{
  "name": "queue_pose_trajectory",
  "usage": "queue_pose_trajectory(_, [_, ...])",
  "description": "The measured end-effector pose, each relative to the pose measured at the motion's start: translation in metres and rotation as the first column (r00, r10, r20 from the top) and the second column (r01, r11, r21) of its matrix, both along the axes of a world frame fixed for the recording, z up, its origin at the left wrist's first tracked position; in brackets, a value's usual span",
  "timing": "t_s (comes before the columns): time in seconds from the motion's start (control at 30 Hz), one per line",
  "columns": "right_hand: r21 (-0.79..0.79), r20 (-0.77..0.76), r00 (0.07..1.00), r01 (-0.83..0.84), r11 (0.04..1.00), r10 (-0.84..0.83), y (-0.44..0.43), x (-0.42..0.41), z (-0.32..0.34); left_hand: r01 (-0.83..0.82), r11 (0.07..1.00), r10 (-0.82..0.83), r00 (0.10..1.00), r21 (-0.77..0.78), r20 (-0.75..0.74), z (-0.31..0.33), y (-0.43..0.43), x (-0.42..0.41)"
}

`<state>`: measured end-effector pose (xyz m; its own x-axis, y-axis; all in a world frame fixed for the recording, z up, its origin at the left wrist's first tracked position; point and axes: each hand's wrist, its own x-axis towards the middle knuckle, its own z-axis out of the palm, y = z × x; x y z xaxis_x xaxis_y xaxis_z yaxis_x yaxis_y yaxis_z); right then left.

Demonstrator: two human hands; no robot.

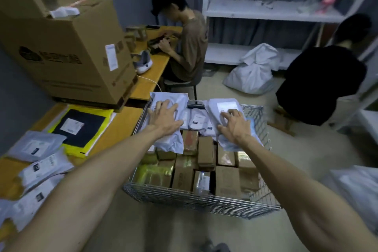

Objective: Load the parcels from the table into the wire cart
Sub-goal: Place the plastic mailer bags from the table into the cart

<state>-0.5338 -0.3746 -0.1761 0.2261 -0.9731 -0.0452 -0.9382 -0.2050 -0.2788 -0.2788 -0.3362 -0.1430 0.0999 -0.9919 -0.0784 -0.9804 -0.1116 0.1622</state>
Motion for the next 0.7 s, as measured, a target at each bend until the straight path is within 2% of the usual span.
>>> queue_pose_trajectory(0.2, [0.047, 0.055, 0.978, 0.2, 0.979, -0.203, -0.009, -0.077, -0.014, 0.106, 0.994, -0.105, 0.994, 0.028, -0.007, -0.018, -0.042, -0.064])
queue_pose_trajectory(0.5, [0.095, -0.016, 0.964, 0.267, 0.959, -0.267, -0.036, -0.118, -0.034, 0.243, 0.969, -0.242, 0.97, 0.046, -0.031, -0.05, -0.12, -0.114])
queue_pose_trajectory(0.7, [0.116, -0.074, 0.935, 0.353, 0.928, -0.346, -0.087, -0.132, -0.04, 0.313, 0.947, -0.304, 0.946, 0.076, -0.113, -0.073, -0.187, -0.139])
